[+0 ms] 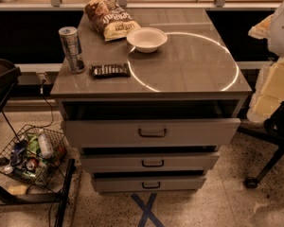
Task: Open middle drawer
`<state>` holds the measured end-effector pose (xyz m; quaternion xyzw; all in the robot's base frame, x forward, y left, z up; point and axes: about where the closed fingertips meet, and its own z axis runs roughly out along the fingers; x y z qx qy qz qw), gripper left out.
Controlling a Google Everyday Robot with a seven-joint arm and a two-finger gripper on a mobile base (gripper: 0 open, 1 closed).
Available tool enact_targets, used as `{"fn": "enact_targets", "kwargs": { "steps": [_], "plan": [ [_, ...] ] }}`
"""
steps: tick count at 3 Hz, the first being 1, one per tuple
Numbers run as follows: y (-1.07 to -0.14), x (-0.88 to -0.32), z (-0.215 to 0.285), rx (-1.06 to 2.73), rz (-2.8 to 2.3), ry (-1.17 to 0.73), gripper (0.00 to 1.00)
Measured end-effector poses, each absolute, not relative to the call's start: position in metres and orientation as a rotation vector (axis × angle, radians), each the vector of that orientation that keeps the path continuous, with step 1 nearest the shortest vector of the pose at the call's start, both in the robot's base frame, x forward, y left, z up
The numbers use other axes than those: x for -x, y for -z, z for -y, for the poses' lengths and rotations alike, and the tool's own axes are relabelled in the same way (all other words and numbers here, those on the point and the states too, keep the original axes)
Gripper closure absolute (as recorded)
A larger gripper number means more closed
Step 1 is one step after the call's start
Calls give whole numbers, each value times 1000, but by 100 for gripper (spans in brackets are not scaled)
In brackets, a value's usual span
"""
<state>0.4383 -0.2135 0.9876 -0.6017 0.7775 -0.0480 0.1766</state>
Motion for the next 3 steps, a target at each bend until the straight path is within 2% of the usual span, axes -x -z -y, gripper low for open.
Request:
{"fn": "enact_targets", "kwargs": {
  "steps": [3],
  "plan": [
    [-947,-436,210,1748,-2213,141,0]
  ]
}}
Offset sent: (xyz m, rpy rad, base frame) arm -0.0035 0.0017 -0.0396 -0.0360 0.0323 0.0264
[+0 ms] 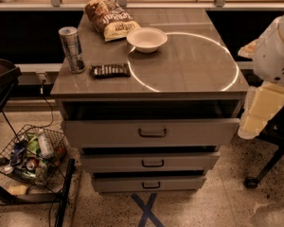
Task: Open middle drawer
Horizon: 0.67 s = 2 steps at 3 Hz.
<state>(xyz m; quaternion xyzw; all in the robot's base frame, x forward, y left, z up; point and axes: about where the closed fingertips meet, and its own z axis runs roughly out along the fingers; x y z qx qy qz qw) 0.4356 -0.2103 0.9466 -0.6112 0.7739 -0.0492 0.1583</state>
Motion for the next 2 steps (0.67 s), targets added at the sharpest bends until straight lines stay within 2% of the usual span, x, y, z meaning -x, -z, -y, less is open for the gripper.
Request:
{"fn": "enact_targets", "kwargs": {
  "steps": [2],
  "plan": [
    [-847,-419,201,1883,-2257,152,0]
  ]
}}
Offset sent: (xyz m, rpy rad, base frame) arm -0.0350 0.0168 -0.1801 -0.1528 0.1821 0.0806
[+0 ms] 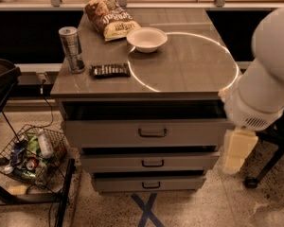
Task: Open middle drawer
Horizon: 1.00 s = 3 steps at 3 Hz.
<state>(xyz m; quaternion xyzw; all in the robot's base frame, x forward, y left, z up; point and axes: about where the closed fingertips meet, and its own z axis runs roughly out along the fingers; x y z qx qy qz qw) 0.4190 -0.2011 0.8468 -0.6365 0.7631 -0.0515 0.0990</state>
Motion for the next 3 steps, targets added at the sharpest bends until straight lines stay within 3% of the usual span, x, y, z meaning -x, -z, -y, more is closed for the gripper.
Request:
{"fn": "enact_targets", "kwargs": {
  "steps": [2,3],
  "plan": [
    [-751,-357,186,1897,-2405,23,0],
    [-751,-357,186,1897,-2405,23,0]
  ]
}}
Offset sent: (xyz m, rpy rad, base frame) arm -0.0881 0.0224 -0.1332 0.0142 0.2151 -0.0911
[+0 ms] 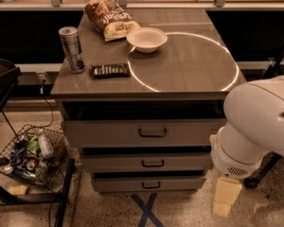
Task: Open middle drawer
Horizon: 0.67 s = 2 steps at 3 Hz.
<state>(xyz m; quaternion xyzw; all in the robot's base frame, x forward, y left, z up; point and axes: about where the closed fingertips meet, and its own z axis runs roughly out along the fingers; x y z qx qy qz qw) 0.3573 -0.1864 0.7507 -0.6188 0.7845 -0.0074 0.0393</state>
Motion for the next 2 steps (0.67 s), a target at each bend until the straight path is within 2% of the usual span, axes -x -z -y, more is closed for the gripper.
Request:
{"fn": "enact_targets", "kwargs": {
  "steps": [2],
  "plan": [
    [-636,-361,148,2024,-2346,-31,0]
  ]
}}
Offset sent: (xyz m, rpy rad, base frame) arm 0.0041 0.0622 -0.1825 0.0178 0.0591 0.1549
